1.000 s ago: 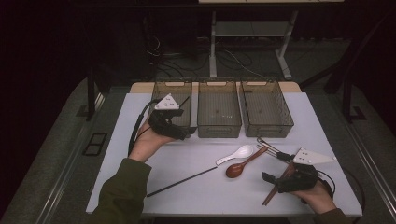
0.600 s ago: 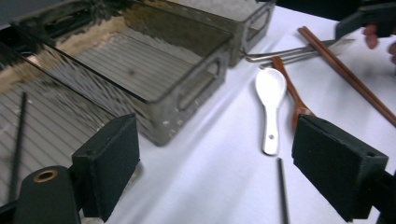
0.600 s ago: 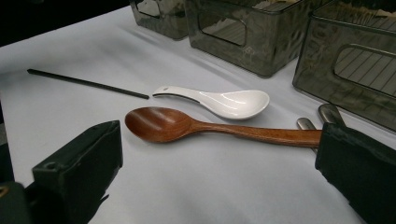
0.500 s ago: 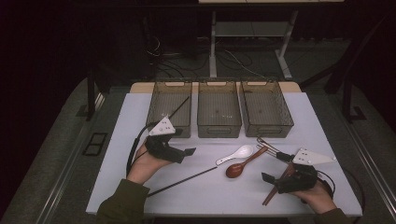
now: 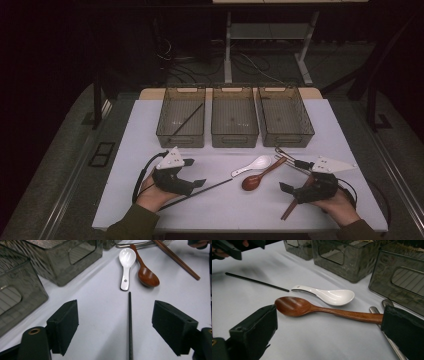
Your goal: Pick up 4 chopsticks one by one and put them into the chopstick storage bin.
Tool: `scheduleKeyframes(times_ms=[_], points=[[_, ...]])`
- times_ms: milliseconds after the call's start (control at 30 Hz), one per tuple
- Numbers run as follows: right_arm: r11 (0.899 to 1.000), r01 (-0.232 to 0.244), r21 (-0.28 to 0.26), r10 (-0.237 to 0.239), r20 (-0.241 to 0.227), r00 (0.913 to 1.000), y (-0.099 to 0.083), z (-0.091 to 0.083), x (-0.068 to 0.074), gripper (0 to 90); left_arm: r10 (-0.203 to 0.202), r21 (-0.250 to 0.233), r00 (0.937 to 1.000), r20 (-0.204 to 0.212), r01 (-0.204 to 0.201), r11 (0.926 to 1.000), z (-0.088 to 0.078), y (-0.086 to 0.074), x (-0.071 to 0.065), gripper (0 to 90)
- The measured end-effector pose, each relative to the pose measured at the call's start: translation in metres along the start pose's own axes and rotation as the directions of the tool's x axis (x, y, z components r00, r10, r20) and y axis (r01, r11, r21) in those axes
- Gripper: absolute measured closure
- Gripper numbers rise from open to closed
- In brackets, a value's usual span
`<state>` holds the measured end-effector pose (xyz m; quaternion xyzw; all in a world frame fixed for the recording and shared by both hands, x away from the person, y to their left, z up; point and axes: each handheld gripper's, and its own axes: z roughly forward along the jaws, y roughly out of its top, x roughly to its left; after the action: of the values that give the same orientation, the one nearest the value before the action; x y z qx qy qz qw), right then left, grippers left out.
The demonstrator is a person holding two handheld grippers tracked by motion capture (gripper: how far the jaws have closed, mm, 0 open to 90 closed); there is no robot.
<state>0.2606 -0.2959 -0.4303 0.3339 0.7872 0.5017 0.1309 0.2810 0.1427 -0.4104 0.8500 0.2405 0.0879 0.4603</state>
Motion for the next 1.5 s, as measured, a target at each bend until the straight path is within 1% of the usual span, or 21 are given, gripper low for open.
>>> scheduleKeyframes(times_ms=[67,200,233,367,433,533,633,667,767,833,867,967,1033,1167,1200,1233,1267,1300,1333,1400,1500], points=[[1.0,0.004,0.001,-0.004,0.013,0.9999,0.0,0.0,0.001,1.0,0.0,0.004,0.9999,0.01,0.0,1.0,-0.003,-0.004,-0.002,26.5],[1.0,0.008,0.008,-0.008,0.029,0.9995,-0.001,0.001,0.005,1.0,0.014,0.043,0.9997,0.022,-0.015,0.999,-0.004,-0.011,-0.007,32.2],[1.0,0.003,0.01,-0.003,0.026,0.9997,-0.001,0.001,0.005,1.0,0.009,0.052,0.9995,0.032,-0.01,0.9986,-0.003,-0.012,-0.007,33.3],[1.0,-0.003,0.012,0.002,0.028,0.9996,-0.002,0.001,0.007,0.9,0.024,0.084,0.9989,0.04,-0.027,0.9961,0.0,-0.013,-0.009,39.0],[1.0,-0.002,0.011,0.002,0.03,0.9995,-0.002,0.001,0.007,1.0,0.021,0.096,0.9979,0.061,-0.026,0.995,0.002,-0.014,-0.009,43.4],[1.0,-0.003,0.011,0.003,0.031,0.9995,-0.002,0.001,0.006,1.0,0.017,0.128,0.9965,0.082,-0.027,0.9914,0.005,-0.017,-0.006,49.9],[1.0,-0.001,0.012,0.001,0.031,0.9995,-0.002,0.002,0.005,1.0,0.011,0.162,0.9959,0.09,-0.025,0.9866,0.009,-0.019,-0.006,53.8],[1.0,-0.001,0.013,0.001,0.031,0.9995,-0.003,0.002,0.005,1.0,0.016,0.167,0.9954,0.095,-0.032,0.9855,0.01,-0.02,-0.006,55.3],[1.0,-0.001,0.014,0.001,0.029,0.9996,-0.003,0.002,0.006,1.0,0.027,0.171,0.9948,0.098,-0.043,0.9844,0.01,-0.02,-0.008,59.6],[1.0,-0.001,0.015,0.001,0.028,0.9996,-0.003,0.002,0.006,1.0,0.035,0.185,0.9949,0.094,-0.052,0.9813,0.011,-0.019,-0.007,62.3],[1.0,-0.002,0.015,0.001,0.028,0.9996,-0.003,0.002,0.006,1.0,0.025,0.191,0.9945,0.102,-0.044,0.9806,0.011,-0.02,-0.007,63.1],[1.0,-0.002,0.017,0.002,0.031,0.9995,-0.003,0.002,0.006,1.0,0.012,0.216,0.9956,0.092,-0.032,0.9758,0.013,-0.022,-0.006,67.8],[1.0,-0.002,0.018,0.001,0.03,0.9995,-0.003,0.002,0.006,1.0,0.003,0.23,0.995,0.099,-0.026,0.9728,0.014,-0.022,-0.006,70.6],[1.0,0.0,0.017,0.0,0.03,0.9996,-0.003,0.002,0.006,1.0,0.0,0.257,0.9957,0.093,-0.024,0.9662,0.013,-0.023,-0.004,76.4],[1.0,-0.001,0.018,0.0,0.029,0.9996,-0.003,0.002,0.006,1.0,-0.007,0.253,0.9956,0.094,-0.017,0.9674,0.013,-0.023,-0.004,77.3],[1.0,-0.001,0.018,0.0,0.029,0.9996,-0.003,0.002,0.006,1.0,-0.005,0.257,0.9956,0.094,-0.02,0.9662,0.013,-0.023,-0.004,78.2],[1.0,-0.001,0.018,0.0,0.029,0.9996,-0.003,0.002,0.006,1.0,0.012,0.262,0.9952,0.097,-0.038,0.9644,0.014,-0.023,-0.003,78.7],[1.0,-0.001,0.018,0.0,0.028,0.9996,-0.003,0.002,0.006,1.0,0.008,0.264,0.9952,0.098,-0.034,0.964,0.015,-0.024,-0.004,79.2],[1.0,0.0,0.018,0.0,0.027,0.9996,-0.003,0.002,0.006,0.9,-0.005,0.268,0.9958,0.092,-0.02,0.9631,0.015,-0.024,-0.005,79.7],[1.0,0.0,0.019,-0.001,0.027,0.9996,-0.003,0.002,0.007,1.0,0.014,0.28,0.996,0.089,-0.038,0.9593,0.017,-0.024,-0.004,81.3],[1.0,0.0,0.018,-0.001,0.027,0.9996,-0.003,0.002,0.006,1.0,0.012,0.278,0.996,0.088,-0.036,0.9599,0.017,-0.025,-0.004,82.8]])
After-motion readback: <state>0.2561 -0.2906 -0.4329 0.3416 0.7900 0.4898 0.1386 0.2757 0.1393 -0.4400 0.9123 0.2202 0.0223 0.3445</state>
